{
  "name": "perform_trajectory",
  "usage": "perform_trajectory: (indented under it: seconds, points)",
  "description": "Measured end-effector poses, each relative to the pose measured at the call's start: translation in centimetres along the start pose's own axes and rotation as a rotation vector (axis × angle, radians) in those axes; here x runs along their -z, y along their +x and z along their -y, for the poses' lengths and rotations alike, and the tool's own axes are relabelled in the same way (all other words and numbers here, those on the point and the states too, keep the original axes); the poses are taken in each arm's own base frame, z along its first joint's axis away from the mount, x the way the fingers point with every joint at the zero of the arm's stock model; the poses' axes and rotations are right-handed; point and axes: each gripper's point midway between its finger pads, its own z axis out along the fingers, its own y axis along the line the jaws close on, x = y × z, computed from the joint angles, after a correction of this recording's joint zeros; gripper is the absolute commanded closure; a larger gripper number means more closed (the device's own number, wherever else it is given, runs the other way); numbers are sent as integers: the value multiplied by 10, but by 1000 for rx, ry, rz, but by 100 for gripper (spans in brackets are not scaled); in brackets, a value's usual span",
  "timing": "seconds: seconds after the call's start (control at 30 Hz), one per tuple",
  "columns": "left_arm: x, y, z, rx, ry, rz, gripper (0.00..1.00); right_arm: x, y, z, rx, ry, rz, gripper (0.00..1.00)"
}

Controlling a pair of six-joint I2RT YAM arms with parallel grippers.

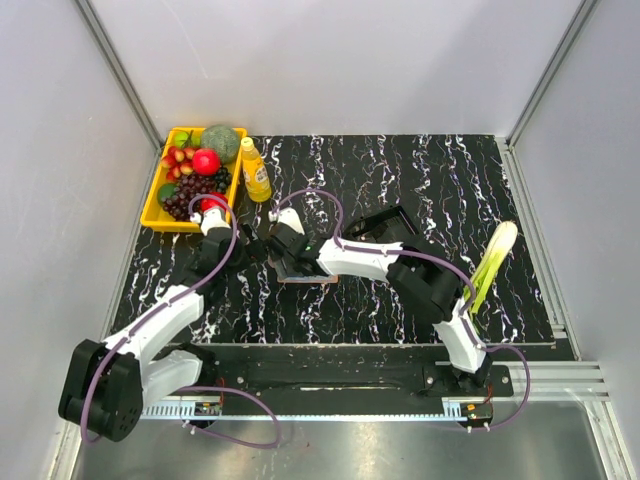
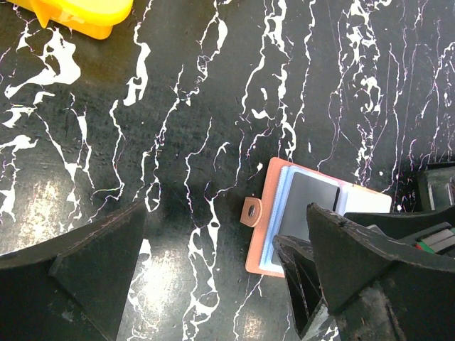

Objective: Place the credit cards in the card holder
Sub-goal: Turn over the card slot in the card holder.

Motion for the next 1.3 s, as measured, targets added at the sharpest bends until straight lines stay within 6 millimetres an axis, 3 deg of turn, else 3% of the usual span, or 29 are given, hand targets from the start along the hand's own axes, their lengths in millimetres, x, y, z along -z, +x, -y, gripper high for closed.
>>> perform_trajectory:
  seconds: [0.23,0.27,0.33,0.57,0.7,0.97,1.17,1.2,1.23,1.27,1.3]
  points:
    - [-1,6,-2,0,12,-2,1,-3,-4,-2,15,14,2,19]
    - [-1,8,-3,-1,11,-4,1,-5,-3,-3,15,14,-1,18]
    - [-1,10,-4,-4,9,-8,1,-7,-3,-4,8,16,-5,1]
    - [0,9,-6,-11,2,-2,1,-5,0,-2,-58,34,-20,1]
    - [0,9,-6,-10,5,-2,1,-5,2,-5,-101,24,-32,13]
    - [1,10,-2,-11,19,-6,1,-5,1,-14,-145,-5,-33,27]
    - [1,10,0,-11,29,-5,1,-5,4,-13,-117,-9,-19,29]
    - [1,10,1,-11,31,-4,1,-5,4,-12,-108,-11,-17,33]
    - [0,9,1,-10,32,-3,1,-4,5,-11,-102,-12,-14,46]
    - [0,9,1,-10,32,-2,1,-3,6,-10,-91,-15,-13,51]
    - [0,9,1,-11,33,-2,1,-1,7,-9,-74,-19,-13,43]
